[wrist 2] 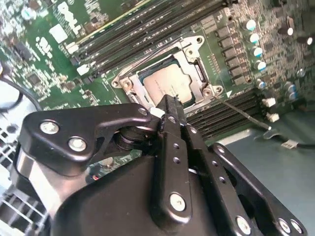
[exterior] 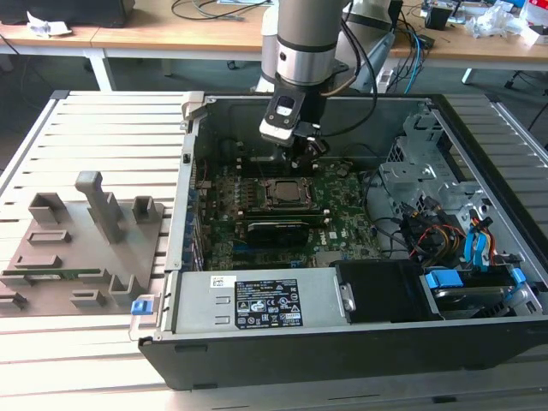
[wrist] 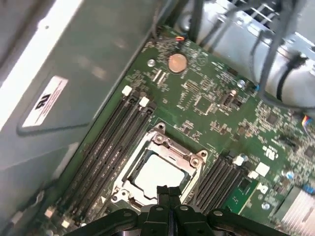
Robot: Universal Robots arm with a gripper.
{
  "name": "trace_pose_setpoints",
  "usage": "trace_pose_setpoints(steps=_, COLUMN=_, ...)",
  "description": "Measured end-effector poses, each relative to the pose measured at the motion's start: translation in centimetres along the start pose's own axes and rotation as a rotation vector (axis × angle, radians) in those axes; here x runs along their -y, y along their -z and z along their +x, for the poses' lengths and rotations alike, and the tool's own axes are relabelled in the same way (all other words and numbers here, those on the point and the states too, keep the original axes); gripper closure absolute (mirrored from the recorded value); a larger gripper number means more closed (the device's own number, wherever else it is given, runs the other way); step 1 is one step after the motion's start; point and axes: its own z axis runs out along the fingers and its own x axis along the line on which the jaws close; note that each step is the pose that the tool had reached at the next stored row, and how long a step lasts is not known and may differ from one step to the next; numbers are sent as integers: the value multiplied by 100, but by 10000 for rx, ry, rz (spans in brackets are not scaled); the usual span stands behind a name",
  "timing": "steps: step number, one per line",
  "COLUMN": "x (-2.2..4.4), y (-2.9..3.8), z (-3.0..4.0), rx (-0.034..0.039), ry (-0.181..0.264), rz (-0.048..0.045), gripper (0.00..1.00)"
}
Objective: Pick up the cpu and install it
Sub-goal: 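Install the first cpu locking lever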
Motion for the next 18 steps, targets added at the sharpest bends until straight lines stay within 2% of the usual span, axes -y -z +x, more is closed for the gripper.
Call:
trace_pose_setpoints(steps=5, x=0, y=0, z=0, rx=16, ry=1132, rz=-31, gripper=89)
trace_pose_setpoints(steps=8, x=0, y=0, z=0, rx=33, ry=2332, rz=-64, gripper=89)
trace_pose_setpoints(steps=9, x=0, y=0, z=0, rx=37, ry=2667, rz=-74, gripper=89)
trace_pose_setpoints(steps=11, x=0, y=0, z=0, rx=42, ry=3010, rz=-83, gripper=89)
trace_pose_setpoints(steps=14, x=0, y=0, z=0, rx=60, ry=4296, rz=-119, gripper=89)
trace_pose_setpoints(steps=16, x=0, y=1, z=0, rx=65, ry=4684, rz=-129, gripper=89)
trace_pose_setpoints(steps=18, x=0, y=0, z=0, rx=77, ry=5543, rz=-154, gripper=89)
